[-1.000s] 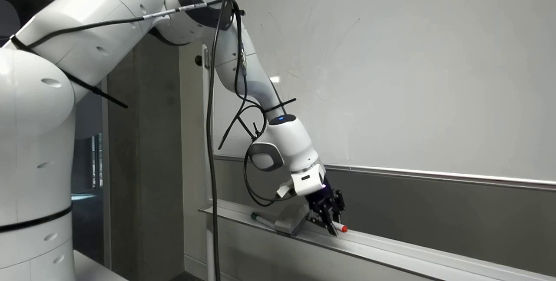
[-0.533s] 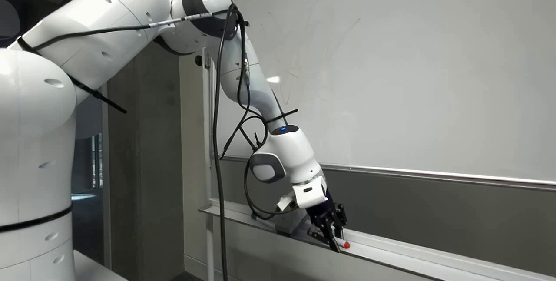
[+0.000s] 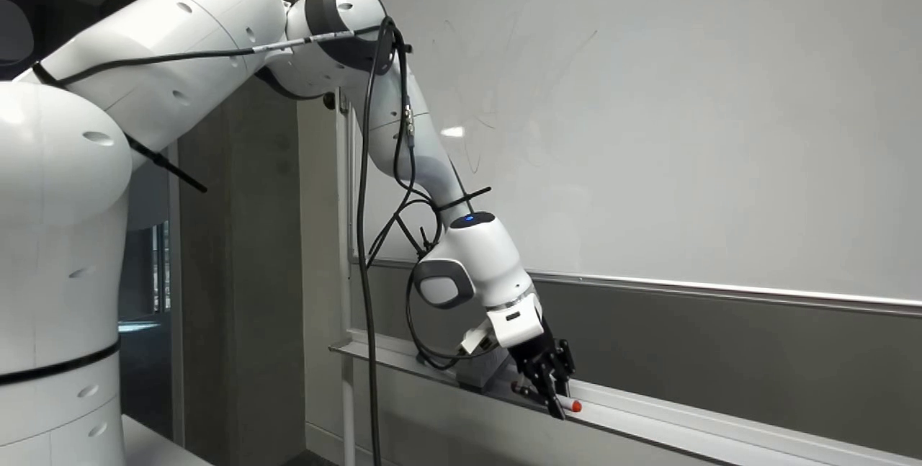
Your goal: Move the orange marker slightly to the left
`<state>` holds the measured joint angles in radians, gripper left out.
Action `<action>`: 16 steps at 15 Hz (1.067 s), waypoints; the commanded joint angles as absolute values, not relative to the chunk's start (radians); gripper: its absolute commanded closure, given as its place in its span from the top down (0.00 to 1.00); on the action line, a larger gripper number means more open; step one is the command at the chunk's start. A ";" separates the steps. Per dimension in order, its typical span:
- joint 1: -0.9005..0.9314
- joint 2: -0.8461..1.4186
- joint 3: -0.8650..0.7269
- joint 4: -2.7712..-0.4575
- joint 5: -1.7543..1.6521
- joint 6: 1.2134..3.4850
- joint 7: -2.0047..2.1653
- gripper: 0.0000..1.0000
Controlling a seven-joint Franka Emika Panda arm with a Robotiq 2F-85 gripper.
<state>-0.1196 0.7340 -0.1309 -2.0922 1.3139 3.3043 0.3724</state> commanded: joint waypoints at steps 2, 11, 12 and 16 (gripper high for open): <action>-0.101 0.757 -0.146 -2.054 1.292 3.338 0.378 0.05; -0.102 0.768 -0.149 -2.042 1.286 3.346 0.381 0.52; -0.102 0.768 -0.149 -2.042 1.286 3.346 0.381 0.59; -0.105 0.767 -0.150 -2.043 1.290 3.345 0.385 0.89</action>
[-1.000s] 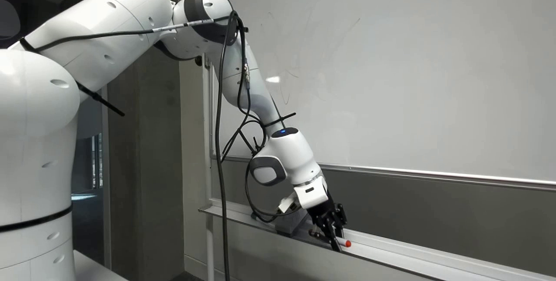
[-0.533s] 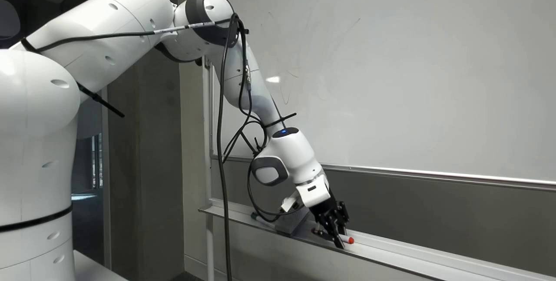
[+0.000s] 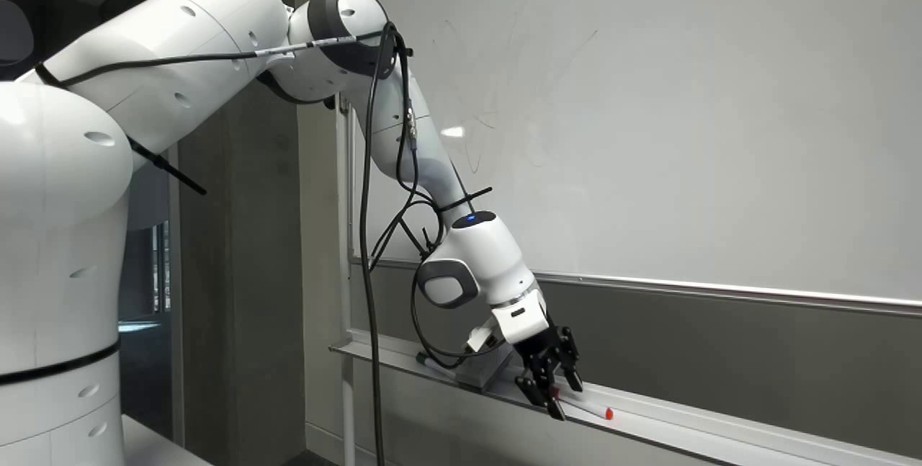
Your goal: Move the orange marker slightly to the left
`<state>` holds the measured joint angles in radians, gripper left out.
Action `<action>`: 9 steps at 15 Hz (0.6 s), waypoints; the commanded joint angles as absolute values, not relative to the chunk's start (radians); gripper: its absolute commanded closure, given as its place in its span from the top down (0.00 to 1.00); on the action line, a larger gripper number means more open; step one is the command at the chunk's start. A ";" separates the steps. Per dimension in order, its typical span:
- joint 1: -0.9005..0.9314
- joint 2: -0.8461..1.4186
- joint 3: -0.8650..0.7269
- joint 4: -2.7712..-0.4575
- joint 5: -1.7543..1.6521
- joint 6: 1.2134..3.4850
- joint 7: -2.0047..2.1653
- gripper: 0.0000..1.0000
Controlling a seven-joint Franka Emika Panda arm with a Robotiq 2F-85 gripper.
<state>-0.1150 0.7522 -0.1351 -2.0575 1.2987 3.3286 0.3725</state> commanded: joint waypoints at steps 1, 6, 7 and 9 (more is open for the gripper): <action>-0.106 0.767 -0.150 -2.044 1.296 3.347 0.391 0.96; -0.030 0.656 -0.270 -2.244 1.308 3.087 0.514 1.00; -0.002 0.637 -0.310 -2.285 1.267 3.028 0.578 1.00; 0.072 0.611 -0.398 -2.341 1.213 2.958 0.741 1.00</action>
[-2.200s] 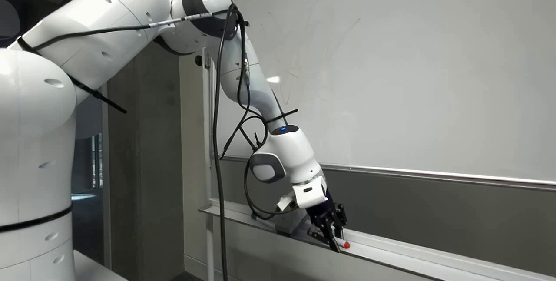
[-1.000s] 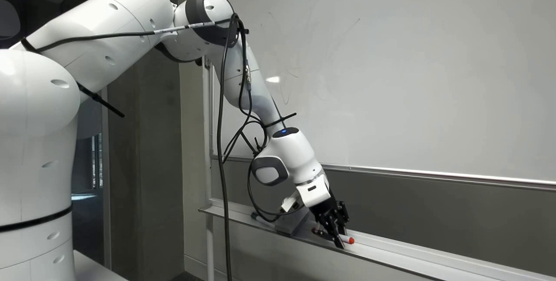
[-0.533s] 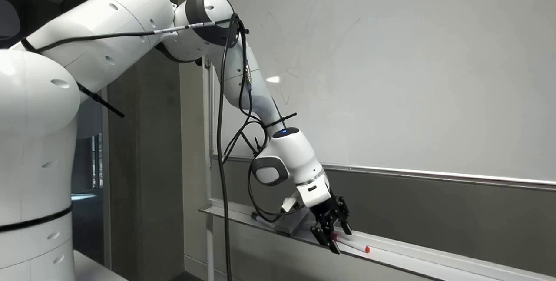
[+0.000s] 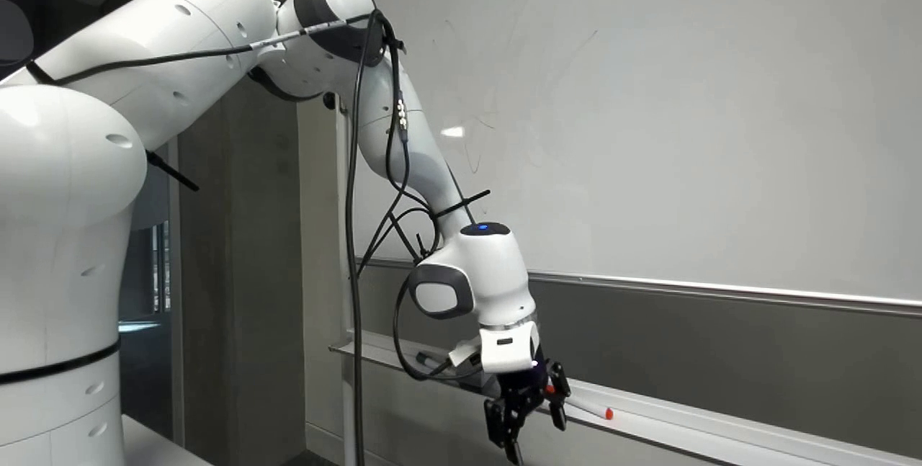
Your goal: Move the orange marker slightly to the left
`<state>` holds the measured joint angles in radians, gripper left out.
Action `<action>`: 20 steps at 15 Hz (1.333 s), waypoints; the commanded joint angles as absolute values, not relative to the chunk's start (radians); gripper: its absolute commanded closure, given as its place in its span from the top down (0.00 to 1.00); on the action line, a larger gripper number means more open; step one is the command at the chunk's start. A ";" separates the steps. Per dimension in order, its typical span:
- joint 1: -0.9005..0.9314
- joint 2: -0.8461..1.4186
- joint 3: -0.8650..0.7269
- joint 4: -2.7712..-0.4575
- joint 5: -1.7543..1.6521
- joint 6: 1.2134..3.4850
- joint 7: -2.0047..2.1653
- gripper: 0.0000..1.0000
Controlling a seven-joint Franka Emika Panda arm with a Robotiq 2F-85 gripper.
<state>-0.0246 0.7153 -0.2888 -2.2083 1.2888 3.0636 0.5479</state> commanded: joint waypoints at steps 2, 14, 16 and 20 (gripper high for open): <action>0.144 0.569 -0.470 -2.380 1.198 2.967 0.891 1.00; 0.657 0.180 -0.887 -2.709 1.258 3.293 1.471 1.00; 0.721 0.172 -0.947 -2.748 1.291 3.300 1.511 1.00; 0.821 0.182 -1.033 -2.812 1.297 3.227 1.520 1.00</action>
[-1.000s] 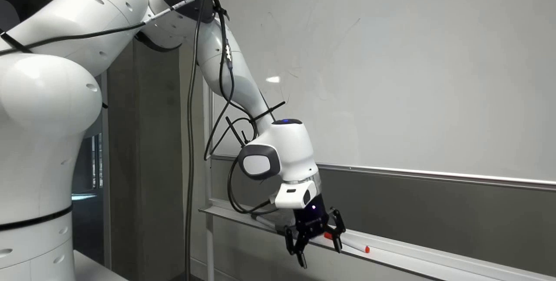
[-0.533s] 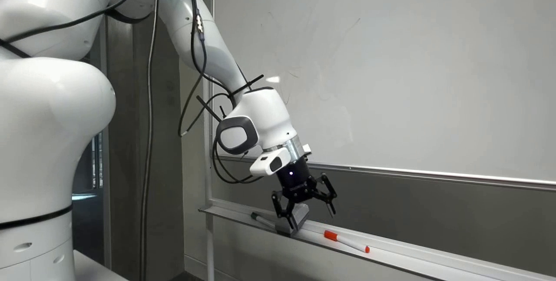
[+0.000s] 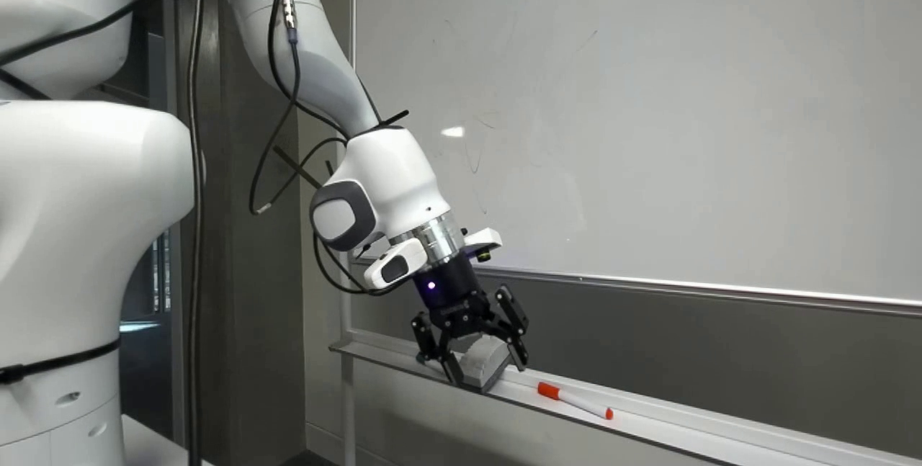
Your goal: Move the orange marker slightly to the left
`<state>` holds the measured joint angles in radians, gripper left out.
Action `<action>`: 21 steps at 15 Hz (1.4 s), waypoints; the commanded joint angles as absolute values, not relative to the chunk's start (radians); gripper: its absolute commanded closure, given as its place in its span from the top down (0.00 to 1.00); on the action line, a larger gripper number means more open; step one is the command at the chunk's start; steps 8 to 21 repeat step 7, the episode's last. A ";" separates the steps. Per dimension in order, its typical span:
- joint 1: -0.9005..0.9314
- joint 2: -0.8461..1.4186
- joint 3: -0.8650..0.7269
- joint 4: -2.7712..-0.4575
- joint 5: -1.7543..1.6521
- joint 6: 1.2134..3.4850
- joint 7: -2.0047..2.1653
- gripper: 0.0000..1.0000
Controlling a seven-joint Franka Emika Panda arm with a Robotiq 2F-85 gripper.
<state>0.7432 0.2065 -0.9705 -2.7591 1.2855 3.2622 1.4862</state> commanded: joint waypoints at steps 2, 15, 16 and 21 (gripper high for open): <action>0.774 0.204 -0.993 -2.785 1.287 3.249 1.491 1.00; 0.773 0.207 -0.991 -2.779 1.286 3.250 1.490 1.00; 0.773 0.207 -0.991 -2.779 1.286 3.250 1.490 1.00; 0.773 0.207 -0.991 -2.779 1.286 3.250 1.490 1.00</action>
